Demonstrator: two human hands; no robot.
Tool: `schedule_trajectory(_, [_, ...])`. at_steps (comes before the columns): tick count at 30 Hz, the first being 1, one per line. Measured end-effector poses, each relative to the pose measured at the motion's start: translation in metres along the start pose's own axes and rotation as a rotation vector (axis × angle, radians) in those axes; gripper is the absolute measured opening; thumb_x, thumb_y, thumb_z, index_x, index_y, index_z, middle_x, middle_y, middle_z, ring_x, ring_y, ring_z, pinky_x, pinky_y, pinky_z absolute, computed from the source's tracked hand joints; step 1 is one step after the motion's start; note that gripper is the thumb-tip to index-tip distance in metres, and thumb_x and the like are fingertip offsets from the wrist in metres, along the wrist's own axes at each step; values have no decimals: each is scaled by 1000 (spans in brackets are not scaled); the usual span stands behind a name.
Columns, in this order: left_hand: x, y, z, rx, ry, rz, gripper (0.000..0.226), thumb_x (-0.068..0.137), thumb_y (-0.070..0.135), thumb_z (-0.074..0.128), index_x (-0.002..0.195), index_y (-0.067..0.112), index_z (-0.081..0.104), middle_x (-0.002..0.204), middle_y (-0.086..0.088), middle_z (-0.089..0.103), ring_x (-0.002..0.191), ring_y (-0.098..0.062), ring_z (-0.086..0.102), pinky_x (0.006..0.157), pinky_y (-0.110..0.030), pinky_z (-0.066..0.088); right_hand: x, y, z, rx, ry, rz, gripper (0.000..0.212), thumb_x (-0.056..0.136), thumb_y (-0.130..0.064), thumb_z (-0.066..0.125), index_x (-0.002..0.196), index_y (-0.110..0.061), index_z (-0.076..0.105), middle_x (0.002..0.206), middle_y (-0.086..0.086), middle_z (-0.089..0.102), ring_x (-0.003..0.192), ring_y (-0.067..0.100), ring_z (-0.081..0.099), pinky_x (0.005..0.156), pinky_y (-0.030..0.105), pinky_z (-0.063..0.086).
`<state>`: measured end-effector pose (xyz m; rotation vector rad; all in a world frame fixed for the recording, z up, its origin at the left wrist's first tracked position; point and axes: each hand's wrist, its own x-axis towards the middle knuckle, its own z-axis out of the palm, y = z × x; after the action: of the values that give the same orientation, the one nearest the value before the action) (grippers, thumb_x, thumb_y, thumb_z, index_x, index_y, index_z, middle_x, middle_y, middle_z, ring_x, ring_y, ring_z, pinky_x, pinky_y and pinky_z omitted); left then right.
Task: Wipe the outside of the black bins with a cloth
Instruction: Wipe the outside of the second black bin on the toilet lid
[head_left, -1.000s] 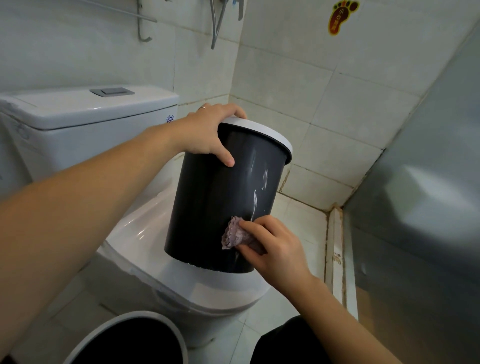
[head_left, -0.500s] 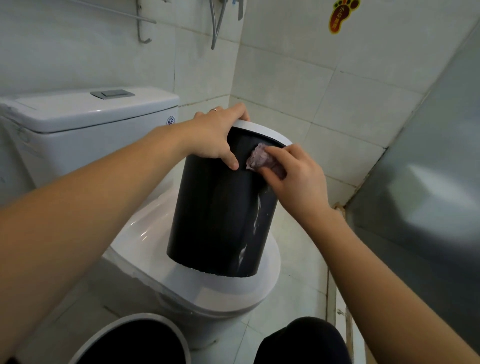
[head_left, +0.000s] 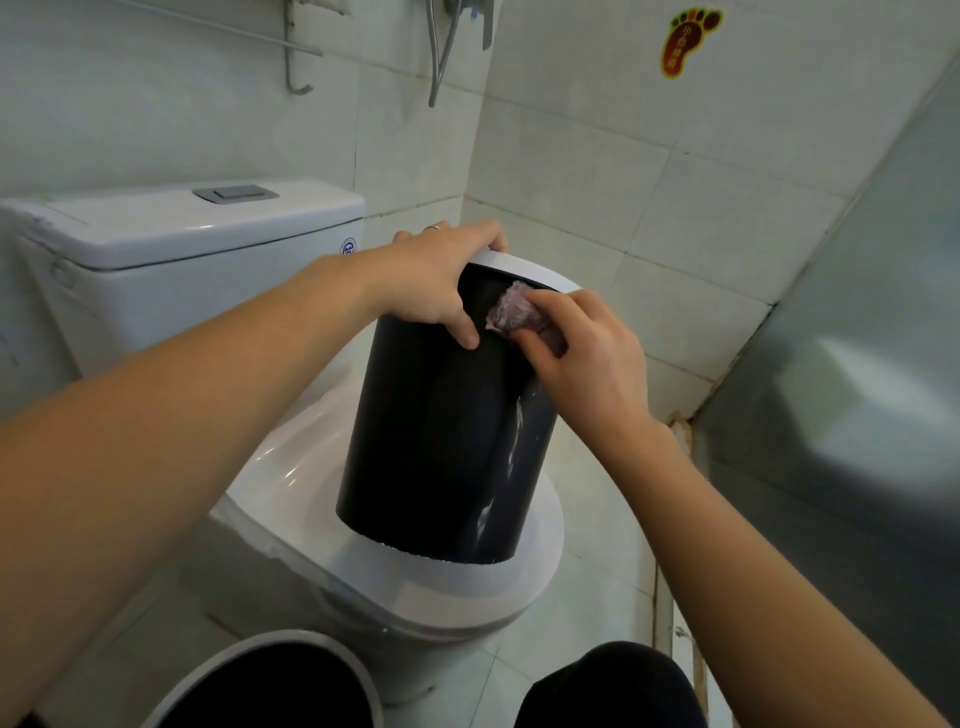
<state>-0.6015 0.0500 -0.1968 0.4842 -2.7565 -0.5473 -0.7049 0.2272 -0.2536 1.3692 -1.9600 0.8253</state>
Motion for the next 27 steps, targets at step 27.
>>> schedule_trajectory(27, [-12,4,-5,-46,19,101,89,58,24,92,130,53,48,99,33,39,116,-13,32,106,-44,29,6,5,-10,32,-9,6,31,87,-31,73,116,-20,70,99,2,64,84,23,62,69,35,51])
